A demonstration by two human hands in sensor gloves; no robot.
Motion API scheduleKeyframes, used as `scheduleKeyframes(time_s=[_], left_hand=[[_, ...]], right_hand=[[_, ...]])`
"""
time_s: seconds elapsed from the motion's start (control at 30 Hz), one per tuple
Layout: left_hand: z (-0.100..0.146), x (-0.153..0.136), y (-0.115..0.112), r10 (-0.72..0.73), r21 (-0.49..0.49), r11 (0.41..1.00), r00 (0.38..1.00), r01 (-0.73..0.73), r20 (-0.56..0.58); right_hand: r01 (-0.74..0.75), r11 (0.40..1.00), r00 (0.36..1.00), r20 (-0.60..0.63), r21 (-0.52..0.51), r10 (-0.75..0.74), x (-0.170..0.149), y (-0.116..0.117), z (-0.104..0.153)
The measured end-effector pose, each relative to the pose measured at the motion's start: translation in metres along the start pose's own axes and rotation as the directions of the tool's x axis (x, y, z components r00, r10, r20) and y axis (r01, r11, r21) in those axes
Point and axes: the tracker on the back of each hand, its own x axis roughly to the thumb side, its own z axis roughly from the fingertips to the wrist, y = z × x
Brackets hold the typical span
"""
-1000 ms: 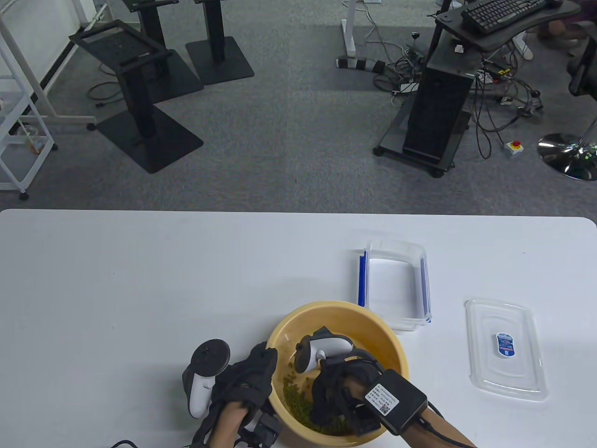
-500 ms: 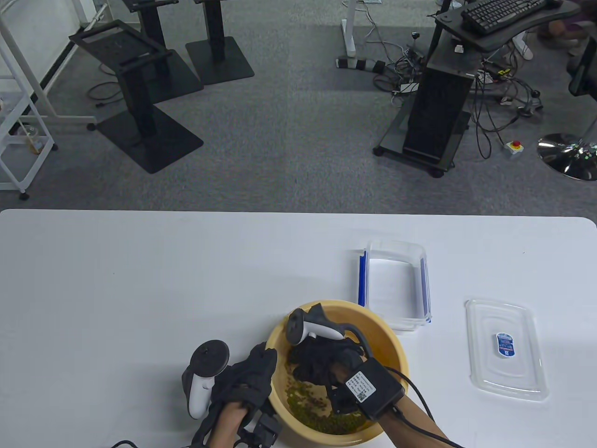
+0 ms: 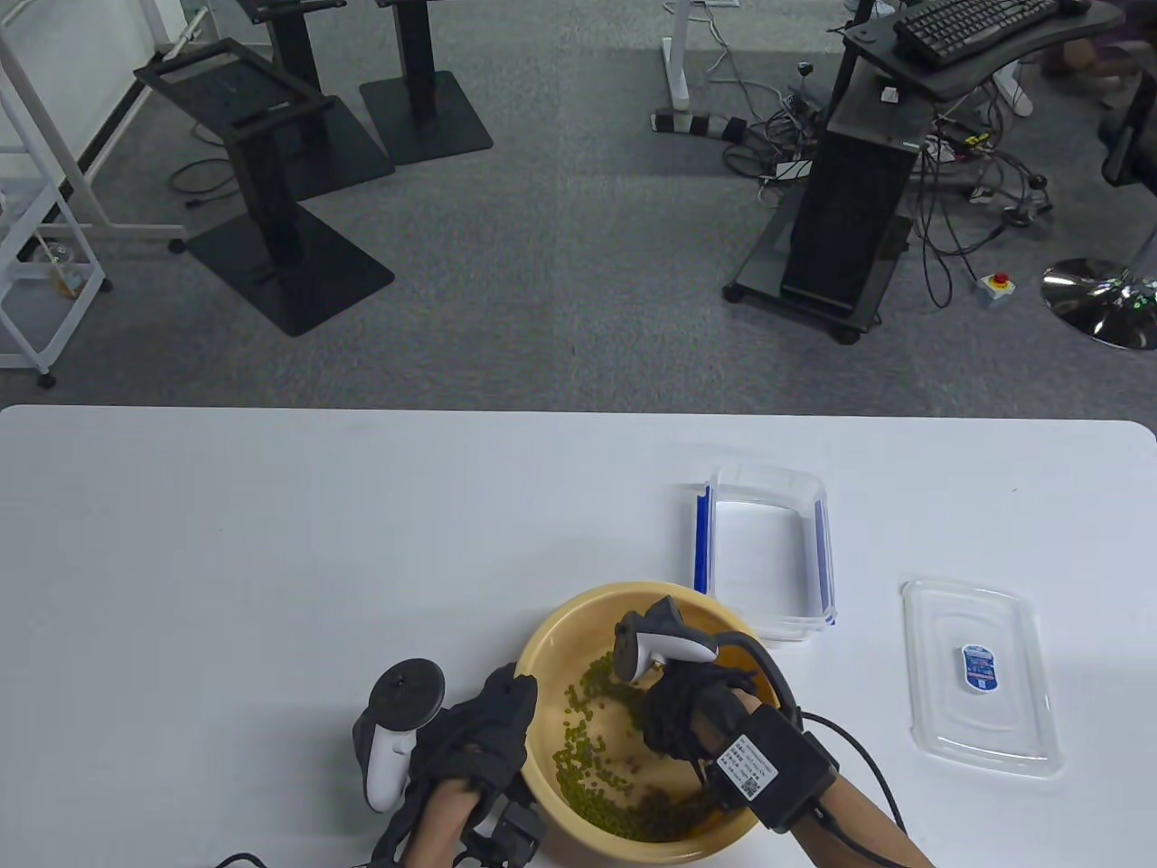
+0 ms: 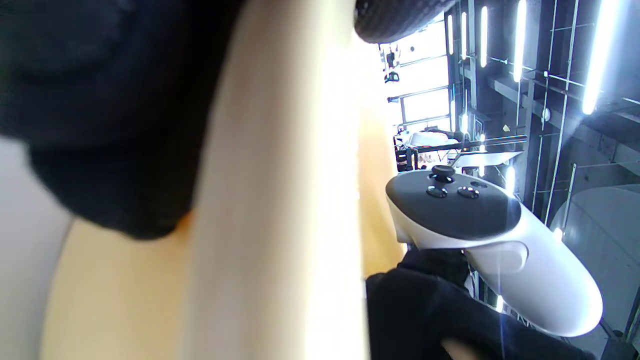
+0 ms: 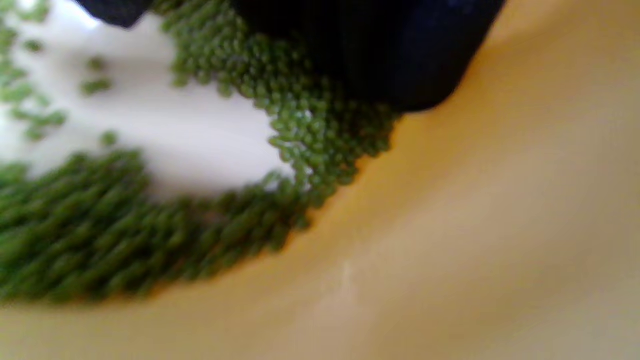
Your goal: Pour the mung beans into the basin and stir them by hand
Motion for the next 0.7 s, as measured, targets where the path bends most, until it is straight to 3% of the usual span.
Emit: scheduleKeyframes(time_s=[0.17, 0.27, 0.43, 0.6, 0.7], left_hand=[[0.000, 0.000, 0.000, -0.002, 0.002, 1.000, 1.000, 0.002, 0.002], [0.000, 0.000, 0.000, 0.001, -0.001, 1.000, 1.000, -0.001, 0.001], [0.000, 0.000, 0.000, 0.003, -0.002, 1.000, 1.000, -0.003, 0.002], [0.000, -0.001, 0.001, 0.011, 0.000, 1.000, 1.000, -0.011, 0.002], [0.000, -0.001, 0.001, 0.002, 0.000, 1.000, 1.000, -0.002, 0.003]], right_hand=[[0.030, 0.988, 0.989, 0.139, 0.152, -0.051, 0.024, 0.016, 0.011], [-0.015, 0.954, 0.975, 0.217, 0.301, -0.053, 0.041, 0.019, 0.011], [-0.007, 0.973, 0.954, 0.292, 0.229, -0.062, 0.061, 0.008, 0.010], [-0.012, 0.999, 0.958, 0.287, 0.047, -0.002, 0.068, -0.010, 0.002], [0.094, 0.995, 0.966, 0.246, -0.023, -0.086, 0.062, -0.017, -0.004]])
